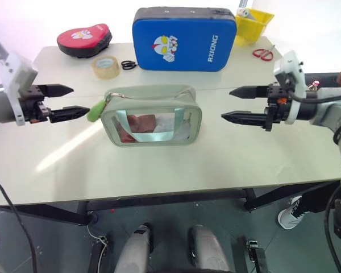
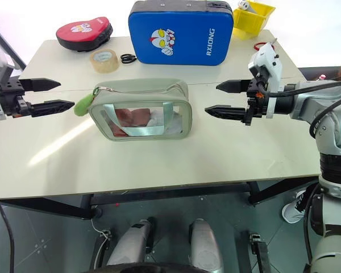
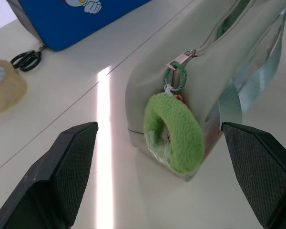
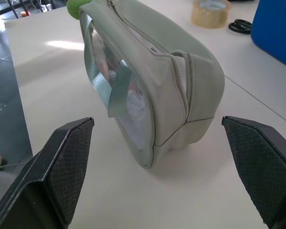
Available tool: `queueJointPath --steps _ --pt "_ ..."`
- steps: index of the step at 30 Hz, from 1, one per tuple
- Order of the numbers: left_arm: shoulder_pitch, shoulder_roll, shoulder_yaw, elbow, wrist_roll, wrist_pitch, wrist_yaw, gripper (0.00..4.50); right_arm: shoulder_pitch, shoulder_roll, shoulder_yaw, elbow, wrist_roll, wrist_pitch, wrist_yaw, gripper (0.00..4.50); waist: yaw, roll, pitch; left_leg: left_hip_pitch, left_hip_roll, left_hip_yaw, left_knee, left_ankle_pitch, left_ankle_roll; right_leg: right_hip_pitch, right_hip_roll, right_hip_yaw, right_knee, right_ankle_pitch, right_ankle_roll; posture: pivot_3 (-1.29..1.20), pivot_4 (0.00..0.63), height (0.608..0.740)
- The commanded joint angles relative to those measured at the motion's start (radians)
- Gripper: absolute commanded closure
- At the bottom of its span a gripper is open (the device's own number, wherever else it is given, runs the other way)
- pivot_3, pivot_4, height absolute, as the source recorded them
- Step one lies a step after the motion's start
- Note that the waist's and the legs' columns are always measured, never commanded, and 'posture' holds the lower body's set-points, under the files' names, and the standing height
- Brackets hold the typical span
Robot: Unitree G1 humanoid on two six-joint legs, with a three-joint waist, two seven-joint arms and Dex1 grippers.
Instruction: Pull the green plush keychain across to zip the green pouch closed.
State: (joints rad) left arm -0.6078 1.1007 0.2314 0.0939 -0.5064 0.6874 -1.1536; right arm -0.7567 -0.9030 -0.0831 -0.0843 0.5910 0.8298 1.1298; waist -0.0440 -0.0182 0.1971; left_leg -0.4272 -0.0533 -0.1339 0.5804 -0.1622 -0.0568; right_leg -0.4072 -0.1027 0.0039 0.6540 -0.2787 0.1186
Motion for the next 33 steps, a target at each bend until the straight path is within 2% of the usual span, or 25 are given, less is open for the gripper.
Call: queueJointPath --steps 1,17,25,33 --pt "0.001 0.026 0.047 -0.022 -0.005 -0.023 0.000 0.08 -0.026 -0.017 -0.002 -0.014 -0.003 -0.024 0.013 0.00 0.000 0.000 0.000 0.000 0.000 0.000 0.000 0.000 0.000 0.000 0.000 0.000 0.000 0.000 0.000 0.00 0.150 0.740" --pt "-0.024 0.000 0.021 -0.052 -0.029 -0.003 0.019 0.08 -0.070 0.045 0.064 -0.016 -0.036 -0.067 -0.013 0.00 0.000 0.000 0.000 0.000 0.000 0.000 0.000 0.000 0.000 0.000 0.000 0.000 0.000 0.000 0.000 0.00 0.150 0.740" --pt "-0.036 -0.050 -0.040 -0.177 -0.067 0.047 0.027 0.08 -0.094 0.104 0.158 0.003 -0.104 -0.156 0.015 0.00 0.000 0.000 0.000 0.000 0.000 0.000 0.000 0.000 0.000 0.000 0.000 0.000 0.000 0.000 0.000 0.00 0.150 0.740" --pt "-0.026 -0.112 -0.094 -0.314 -0.104 0.089 0.055 0.08 -0.166 0.230 0.223 0.183 -0.231 -0.288 -0.034 0.00 0.000 0.000 0.000 0.000 0.000 0.000 0.000 0.000 0.000 0.000 0.001 0.000 0.001 0.000 0.000 0.00 0.150 0.740"
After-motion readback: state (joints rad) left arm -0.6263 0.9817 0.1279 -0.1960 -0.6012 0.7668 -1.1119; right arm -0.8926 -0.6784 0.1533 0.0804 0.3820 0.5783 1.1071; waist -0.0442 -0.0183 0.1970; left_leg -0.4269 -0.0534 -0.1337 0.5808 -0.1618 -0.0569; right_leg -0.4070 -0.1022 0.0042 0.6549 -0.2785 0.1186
